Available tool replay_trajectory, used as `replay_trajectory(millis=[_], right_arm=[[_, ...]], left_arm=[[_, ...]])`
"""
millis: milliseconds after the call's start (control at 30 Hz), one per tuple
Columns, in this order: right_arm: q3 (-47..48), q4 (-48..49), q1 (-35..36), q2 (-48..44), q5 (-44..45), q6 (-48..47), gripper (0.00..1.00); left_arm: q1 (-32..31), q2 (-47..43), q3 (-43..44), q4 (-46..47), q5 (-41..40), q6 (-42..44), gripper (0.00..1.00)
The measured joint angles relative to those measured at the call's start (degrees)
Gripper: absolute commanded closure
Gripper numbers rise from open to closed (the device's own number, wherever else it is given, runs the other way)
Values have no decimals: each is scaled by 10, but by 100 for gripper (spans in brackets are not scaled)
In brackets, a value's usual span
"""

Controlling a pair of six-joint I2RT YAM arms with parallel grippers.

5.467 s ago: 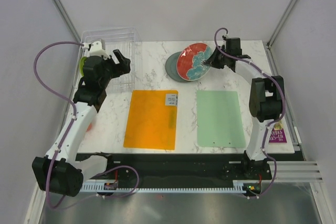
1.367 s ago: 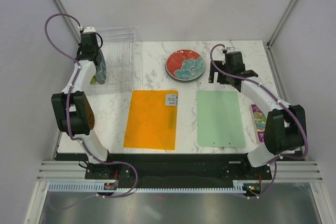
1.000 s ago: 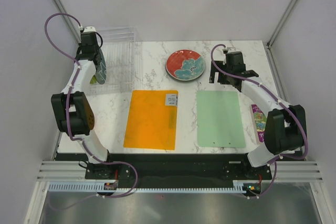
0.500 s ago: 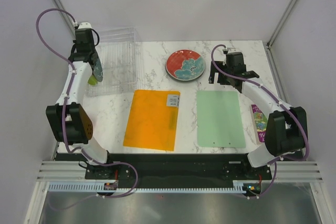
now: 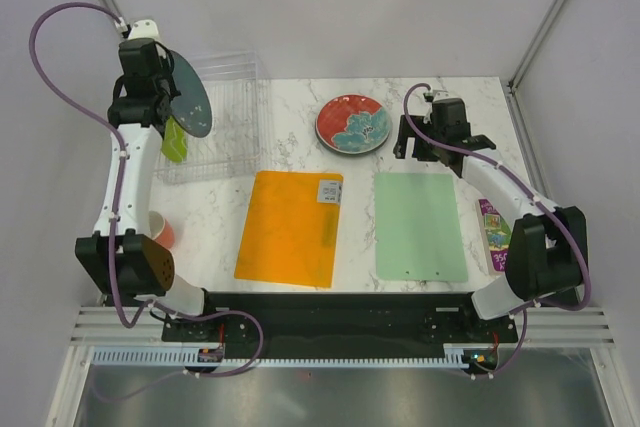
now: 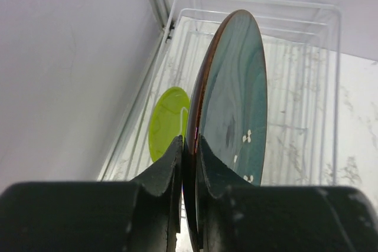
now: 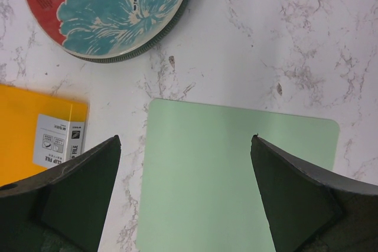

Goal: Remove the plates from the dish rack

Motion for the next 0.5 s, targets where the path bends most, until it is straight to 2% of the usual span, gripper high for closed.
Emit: replay_trajectory(millis=[133,267,500], right_arm=[[9,-1,0,-2,-28,5,2],[30,2,2,-1,-77,11,2],[45,67,17,0,-194,62,2]], left_arm=[[1,-28,0,-21,72,-38,98],[1,-45,-15,-20,186,-95,98],[-6,-51,-142,67,393,-211,98]])
